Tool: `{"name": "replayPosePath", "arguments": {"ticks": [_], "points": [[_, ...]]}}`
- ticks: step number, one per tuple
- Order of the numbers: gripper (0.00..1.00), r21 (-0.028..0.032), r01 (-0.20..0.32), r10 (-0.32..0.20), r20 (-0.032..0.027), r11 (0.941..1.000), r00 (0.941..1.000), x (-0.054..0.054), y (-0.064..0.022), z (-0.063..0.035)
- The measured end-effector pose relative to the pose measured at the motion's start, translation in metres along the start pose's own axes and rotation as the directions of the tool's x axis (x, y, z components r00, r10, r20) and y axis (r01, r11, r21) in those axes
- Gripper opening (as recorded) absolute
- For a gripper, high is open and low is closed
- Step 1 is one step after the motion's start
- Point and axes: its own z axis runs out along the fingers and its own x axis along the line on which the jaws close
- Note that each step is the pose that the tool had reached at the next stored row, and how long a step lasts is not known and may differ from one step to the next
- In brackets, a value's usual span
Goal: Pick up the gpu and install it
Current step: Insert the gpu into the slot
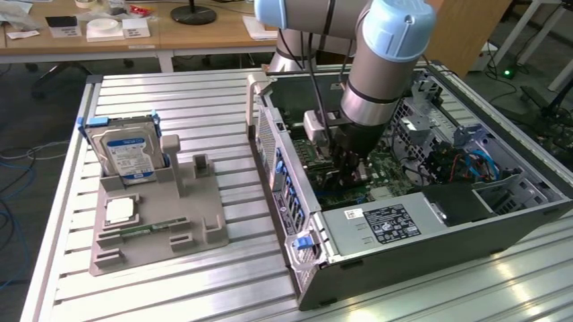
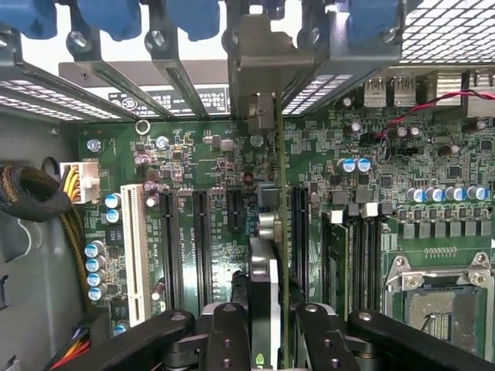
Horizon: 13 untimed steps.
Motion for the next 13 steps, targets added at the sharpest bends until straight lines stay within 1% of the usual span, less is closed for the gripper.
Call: {"name": "replayPosePath", "arguments": {"ticks": [1, 3, 9, 10, 12, 13], "points": [[0.28, 0.0003, 0.0, 0.0, 0.001, 1.0, 1.0, 0.0, 0.0004, 0.0021], [0.28, -0.0004, 0.0, 0.0, -0.0003, 1.0, 1.0, 0.0002, 0.0007, 0.004], [0.28, -0.0001, 0.0, 0.0, 0.0006, 1.0, 1.0, 0.0002, 0.0007, 0.0045], [0.28, -0.0007, -0.001, 0.001, 0.0028, 1.0, 1.0, -0.0001, 0.0009, 0.0051], [0.29, 0.0009, -0.001, 0.001, 0.0026, 1.0, 1.0, 0.0, 0.0009, 0.0046], [0.35, 0.0001, -0.001, 0.001, 0.0003, 1.0, 1.0, 0.0, 0.0007, 0.0023]]}}
